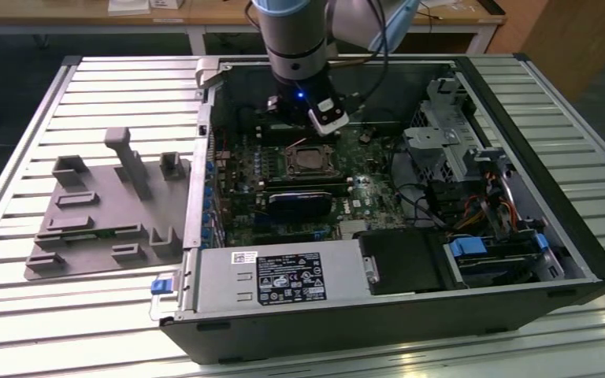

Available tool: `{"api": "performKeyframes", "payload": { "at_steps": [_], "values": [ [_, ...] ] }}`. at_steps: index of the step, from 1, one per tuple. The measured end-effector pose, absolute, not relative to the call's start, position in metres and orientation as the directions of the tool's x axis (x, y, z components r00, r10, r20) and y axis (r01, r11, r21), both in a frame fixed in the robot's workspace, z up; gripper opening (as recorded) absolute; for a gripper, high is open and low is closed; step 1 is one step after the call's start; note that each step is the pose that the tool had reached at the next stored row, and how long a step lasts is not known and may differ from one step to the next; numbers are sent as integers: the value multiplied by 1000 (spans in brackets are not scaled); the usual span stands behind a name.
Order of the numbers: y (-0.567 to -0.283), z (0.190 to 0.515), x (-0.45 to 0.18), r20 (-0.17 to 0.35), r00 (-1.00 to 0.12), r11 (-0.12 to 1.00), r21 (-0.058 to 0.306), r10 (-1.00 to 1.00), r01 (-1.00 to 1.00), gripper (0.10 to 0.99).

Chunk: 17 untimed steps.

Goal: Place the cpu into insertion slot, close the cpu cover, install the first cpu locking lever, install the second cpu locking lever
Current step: 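Install the first cpu locking lever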

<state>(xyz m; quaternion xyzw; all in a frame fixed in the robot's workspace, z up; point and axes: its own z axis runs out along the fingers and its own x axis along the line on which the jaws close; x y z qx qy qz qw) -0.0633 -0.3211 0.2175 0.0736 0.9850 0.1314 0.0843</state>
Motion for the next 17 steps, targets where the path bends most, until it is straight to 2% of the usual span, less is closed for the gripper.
{"api": "performKeyframes", "payload": {
  "at_steps": [17],
  "values": [
    [-319, 212, -63, -150, -956, 941, 271, 251, 205, 102]
  ]
}}
